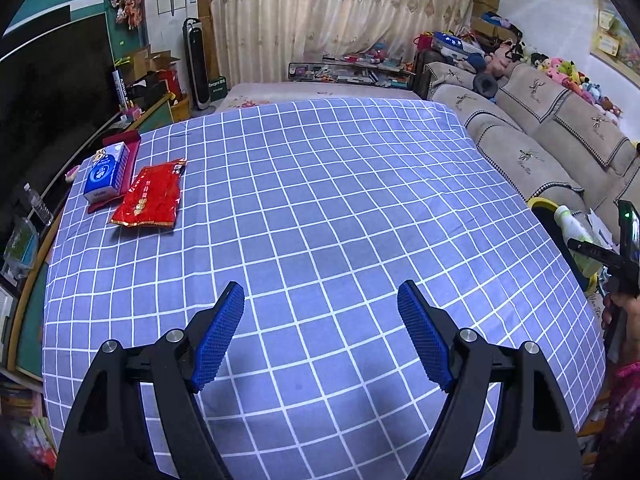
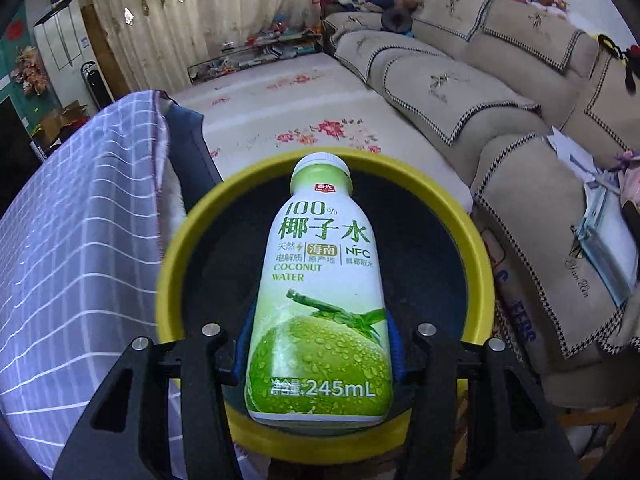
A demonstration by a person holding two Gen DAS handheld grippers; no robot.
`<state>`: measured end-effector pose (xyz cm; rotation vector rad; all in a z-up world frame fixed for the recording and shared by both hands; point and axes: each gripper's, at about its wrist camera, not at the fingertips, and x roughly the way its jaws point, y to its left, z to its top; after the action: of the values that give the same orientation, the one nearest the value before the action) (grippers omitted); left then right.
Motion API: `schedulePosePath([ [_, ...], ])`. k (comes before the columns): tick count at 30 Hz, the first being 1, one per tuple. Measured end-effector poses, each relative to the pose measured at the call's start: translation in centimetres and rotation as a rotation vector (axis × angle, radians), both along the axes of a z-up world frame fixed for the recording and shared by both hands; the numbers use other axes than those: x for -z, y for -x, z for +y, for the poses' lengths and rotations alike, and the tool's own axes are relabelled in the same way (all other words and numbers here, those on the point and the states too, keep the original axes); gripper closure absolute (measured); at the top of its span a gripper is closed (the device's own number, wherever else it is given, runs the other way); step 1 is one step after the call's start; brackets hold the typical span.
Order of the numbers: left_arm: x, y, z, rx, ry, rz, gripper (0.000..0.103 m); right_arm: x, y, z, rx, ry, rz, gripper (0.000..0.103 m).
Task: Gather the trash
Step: 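Carry the coconut-water bottle into the bin and open the right tool, then grasp the red snack bag with the left tool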
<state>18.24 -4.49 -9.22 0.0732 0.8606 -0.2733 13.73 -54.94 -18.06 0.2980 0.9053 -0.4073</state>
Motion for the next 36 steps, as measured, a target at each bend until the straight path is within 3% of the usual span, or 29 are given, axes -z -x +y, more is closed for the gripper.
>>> schedulePosePath([
  [3, 0.2, -0.3, -0.2, -0.003, -0.008, 0.004, 0.025, 0.8, -0.7, -0.5, 0.005, -0.010, 0.023, 0.051],
  [4, 0.3, -0.5, -0.2, -0.005, -0.006, 0.009, 0.025, 0.6, -0.6, -0.6, 0.014, -0.009, 0.010, 0.042],
  [12, 0.8, -2.8, 3.1, -0.079, -0.002, 0.040, 0.025, -3.6, 1.6, 0.5, 0.002, 0.047, -0.121, 0.031],
  [22, 1.5, -11.4, 10.2, -0.203, 0.009, 0.066, 0.025, -5.4, 0.4, 5.2, -0.115, 0.046, -0.160, 0.028],
  [27, 3.2, -15.6, 11.6, -0.229, -0.016, 0.114, 0.025, -5.1, -0.3, 5.8, -0.127, 0.041, -0.149, 0.028],
  [34, 4.6, -18.4, 12.3, -0.233, -0.080, 0.159, 0.025, -4.7, -1.2, 6.3, -0.135, 0.036, -0.132, 0.027],
  [35, 4.6, -18.6, 12.2, -0.230, -0.080, 0.162, 0.026, -4.6, -1.4, 6.4, -0.139, 0.034, -0.130, 0.027],
  [36, 4.6, -18.9, 12.2, -0.227, -0.088, 0.162, 0.034, -4.6, -1.5, 6.5, -0.143, 0.033, -0.129, 0.027],
])
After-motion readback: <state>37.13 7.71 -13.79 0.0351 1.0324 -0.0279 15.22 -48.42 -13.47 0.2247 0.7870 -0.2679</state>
